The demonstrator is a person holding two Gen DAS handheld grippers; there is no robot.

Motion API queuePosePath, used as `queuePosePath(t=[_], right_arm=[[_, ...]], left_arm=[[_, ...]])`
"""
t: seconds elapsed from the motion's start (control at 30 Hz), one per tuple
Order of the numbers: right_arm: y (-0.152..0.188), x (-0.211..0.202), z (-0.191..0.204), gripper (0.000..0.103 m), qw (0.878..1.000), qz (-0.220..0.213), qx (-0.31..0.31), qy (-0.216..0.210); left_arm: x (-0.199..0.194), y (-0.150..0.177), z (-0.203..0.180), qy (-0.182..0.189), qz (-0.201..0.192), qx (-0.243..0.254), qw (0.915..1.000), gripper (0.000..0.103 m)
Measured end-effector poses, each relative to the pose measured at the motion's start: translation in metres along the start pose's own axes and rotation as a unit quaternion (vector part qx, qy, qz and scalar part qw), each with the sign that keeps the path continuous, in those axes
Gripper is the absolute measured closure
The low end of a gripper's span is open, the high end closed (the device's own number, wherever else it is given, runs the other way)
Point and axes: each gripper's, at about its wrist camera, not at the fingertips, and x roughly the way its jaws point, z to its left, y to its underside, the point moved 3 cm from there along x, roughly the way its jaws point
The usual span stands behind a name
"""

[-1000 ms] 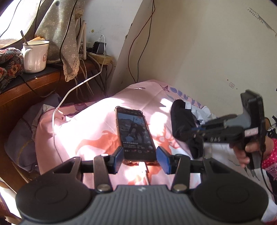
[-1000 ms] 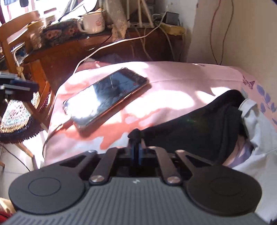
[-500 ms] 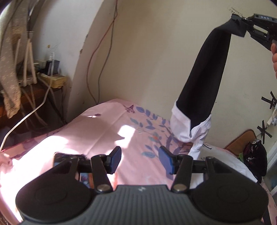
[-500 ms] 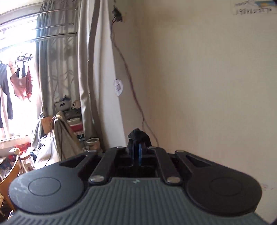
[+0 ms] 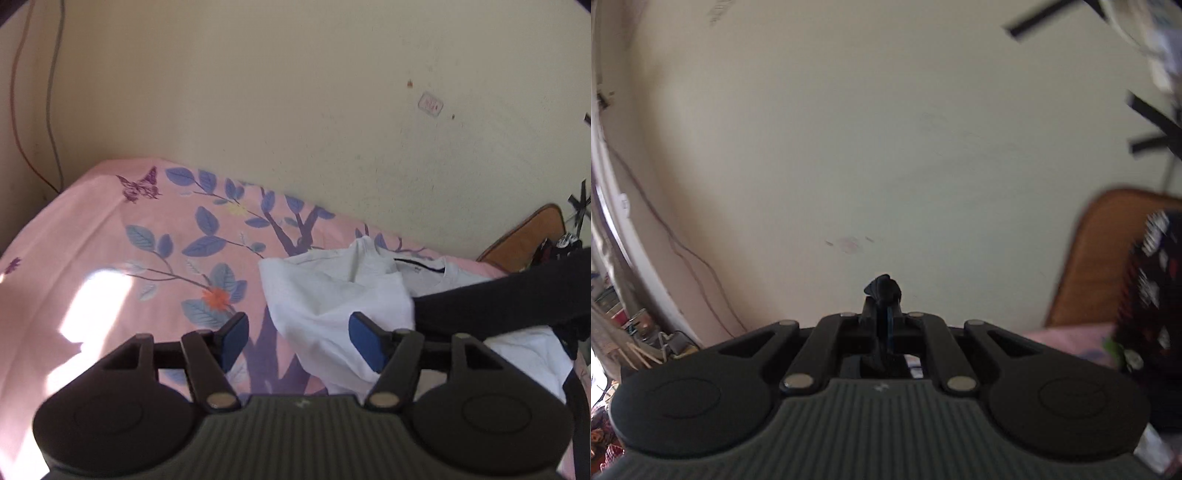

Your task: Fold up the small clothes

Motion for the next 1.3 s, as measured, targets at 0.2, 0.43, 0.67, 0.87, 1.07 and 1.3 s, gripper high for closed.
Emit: queuePosePath(t=[0.2, 0.43, 0.67, 0.87, 1.07, 1.3], right_arm=[[0.056, 0.007, -0.067, 0.095, 0.997, 0.04, 0.068, 0.016], [0.054, 0.018, -0.068, 0.095, 0.998, 0.041, 0.046, 0.019], [0.078, 0.024, -0.072, 0.055, 0.979, 0.027, -0.068, 0.191], [0.093, 0.021, -0.024, 0.047, 0.98, 0.05, -0.177, 0.071], [0.144, 0.067, -0.014, 0.043, 0.923, 0.159, -0.33, 0.119], [0.089, 0.048, -0.04, 0.097, 0.967, 0.177, -0.166, 0.072]], left_arm=[[0.086, 0.0, -0.027, -0.041, 0.058, 0.026, 0.9971, 0.079], [0.073, -0.045, -0.032, -0.062, -0.052, 0.06, 0.9949, 0.086], [0.084, -0.02, -0.016, -0.13, -0.026, 0.08, 0.9879, 0.056], [0.039, -0.011, -0.015, -0.087, -0.041, 0.029, 0.995, 0.056], [0.036, 0.003, -0.049, -0.039, -0.04, 0.037, 0.9977, 0.055], [0.081, 0.013, -0.05, -0.1, -0.03, 0.045, 0.9935, 0.057]])
